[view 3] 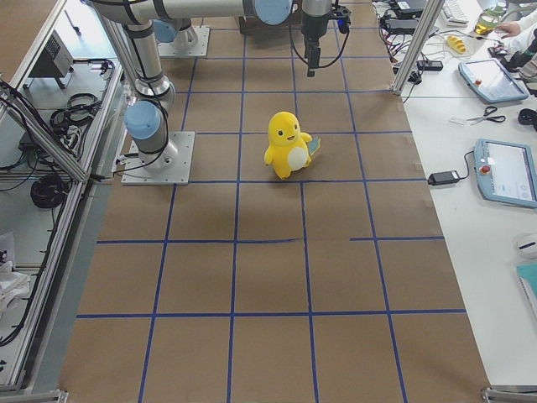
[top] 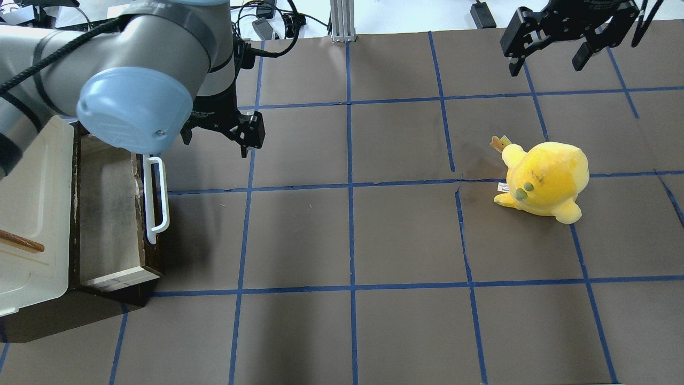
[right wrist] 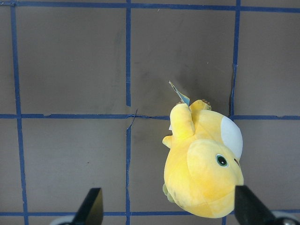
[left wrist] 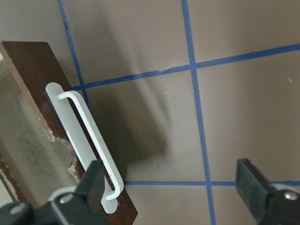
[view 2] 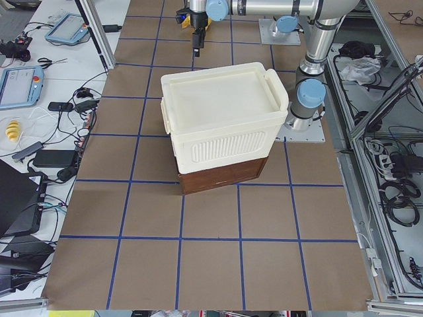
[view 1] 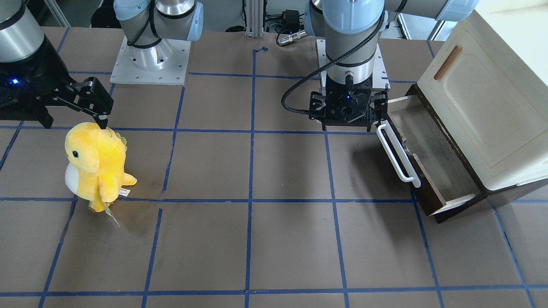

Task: Pull drawer sideways
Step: 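Open the left gripper and lift it away from the handle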

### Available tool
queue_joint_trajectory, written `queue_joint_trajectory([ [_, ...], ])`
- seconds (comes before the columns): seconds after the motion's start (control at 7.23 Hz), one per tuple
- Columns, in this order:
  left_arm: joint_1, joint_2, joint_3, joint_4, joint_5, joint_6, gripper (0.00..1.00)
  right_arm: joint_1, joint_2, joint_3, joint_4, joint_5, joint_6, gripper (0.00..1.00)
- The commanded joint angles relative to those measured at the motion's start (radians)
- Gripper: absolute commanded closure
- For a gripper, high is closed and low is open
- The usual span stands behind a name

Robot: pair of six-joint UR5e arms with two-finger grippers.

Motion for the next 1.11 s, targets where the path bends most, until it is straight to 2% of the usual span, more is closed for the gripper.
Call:
queue_joint_trajectory([
  [0.0,0.019,0.057,0.017,-0.017,-0.092,0.005,0.00,0.000,0.000,0.000,0.000,0.001,0.000,0.00],
  [0.14,0.046,0.059,0.048,-0.036,-0.159,0.004,0.00,0.000,0.000,0.000,0.000,0.000,0.000,0.00],
  [0.41,0.051,0.065,0.089,-0.079,-0.162,0.025,0.00,0.000,0.000,0.000,0.000,0.000,0.000,0.00],
  [0.97,0.062,0.073,0.111,-0.085,-0.205,0.028,0.00,0.000,0.000,0.000,0.000,0.000,0.000,0.00],
])
